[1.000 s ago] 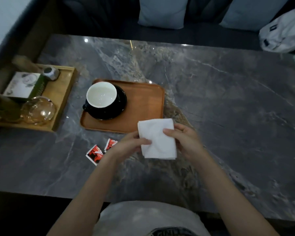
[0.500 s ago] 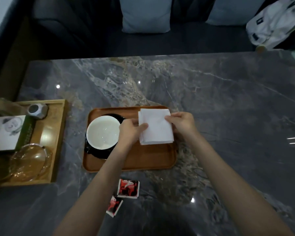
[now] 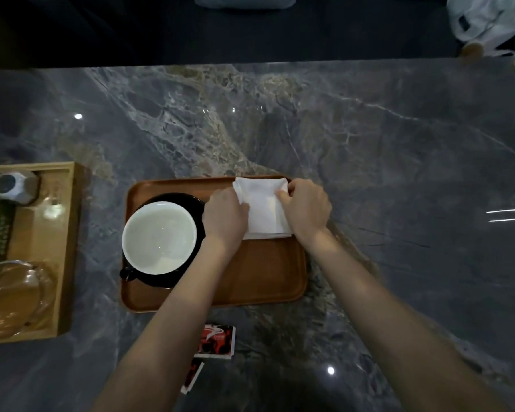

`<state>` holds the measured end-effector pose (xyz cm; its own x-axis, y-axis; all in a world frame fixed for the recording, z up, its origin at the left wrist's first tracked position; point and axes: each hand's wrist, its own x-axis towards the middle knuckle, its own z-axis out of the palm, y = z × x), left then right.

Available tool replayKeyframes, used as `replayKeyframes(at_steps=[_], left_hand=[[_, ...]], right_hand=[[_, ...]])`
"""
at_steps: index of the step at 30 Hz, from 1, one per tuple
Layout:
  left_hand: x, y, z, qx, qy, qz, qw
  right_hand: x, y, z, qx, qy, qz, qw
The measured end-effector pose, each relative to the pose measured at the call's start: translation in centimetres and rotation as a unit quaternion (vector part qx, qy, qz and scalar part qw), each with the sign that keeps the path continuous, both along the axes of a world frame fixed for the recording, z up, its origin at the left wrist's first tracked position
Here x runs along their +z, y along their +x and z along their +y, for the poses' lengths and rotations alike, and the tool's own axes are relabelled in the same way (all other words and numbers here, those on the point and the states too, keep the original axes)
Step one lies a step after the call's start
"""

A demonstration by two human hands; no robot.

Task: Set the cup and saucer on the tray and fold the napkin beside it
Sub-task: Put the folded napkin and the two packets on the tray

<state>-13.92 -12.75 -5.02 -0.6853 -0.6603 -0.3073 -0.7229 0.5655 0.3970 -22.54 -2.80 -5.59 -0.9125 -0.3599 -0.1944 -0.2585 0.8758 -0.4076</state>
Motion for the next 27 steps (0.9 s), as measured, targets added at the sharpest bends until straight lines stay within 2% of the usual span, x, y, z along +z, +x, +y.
replayKeyframes(at_steps=[5, 8, 11, 13, 15, 17, 22, 25, 27], left_hand=[[0.4, -0.4, -0.1, -0.026, -0.007, -0.051, 0.998], [1.1, -0.6, -0.2, -0.038, -0.001, -0.058, 0.998], [1.9, -0.2, 0.2, -0.059, -0.016, 0.031, 0.998], [2.2, 0.6, 0.6, -0.132, -0.054, 0.072, 0.987], [1.8, 1.7, 1.0, -0.227, -0.099, 0.051, 0.968], [1.1, 2.7, 1.5, -0.271, -0.103, 0.008, 0.957], [-0.4, 4.8, 2.5, -0.300, -0.077, -0.088, 0.947], [0.2, 5.2, 2.5, -0.307, -0.068, -0.087, 0.945], [1.2, 5.7, 2.7, -0.303, -0.064, -0.061, 0.949]], right_hand=[[0.0, 0.9, -0.1, 0.011, 0.011, 0.060, 0.998], [0.4, 0.8, 0.3, 0.049, -0.013, 0.025, 0.998], [1.0, 1.2, 1.0, 0.111, -0.035, -0.009, 0.993], [1.4, 2.0, 1.7, 0.146, -0.025, 0.001, 0.989], [1.3, 3.0, 2.5, 0.190, 0.006, 0.025, 0.982], [1.0, 4.2, 3.2, 0.219, 0.027, 0.042, 0.974], [-0.1, 6.1, 4.3, 0.229, 0.077, 0.037, 0.970], [0.3, 6.7, 4.9, 0.230, 0.084, 0.020, 0.969], [1.2, 7.0, 5.3, 0.233, 0.044, 0.044, 0.971]])
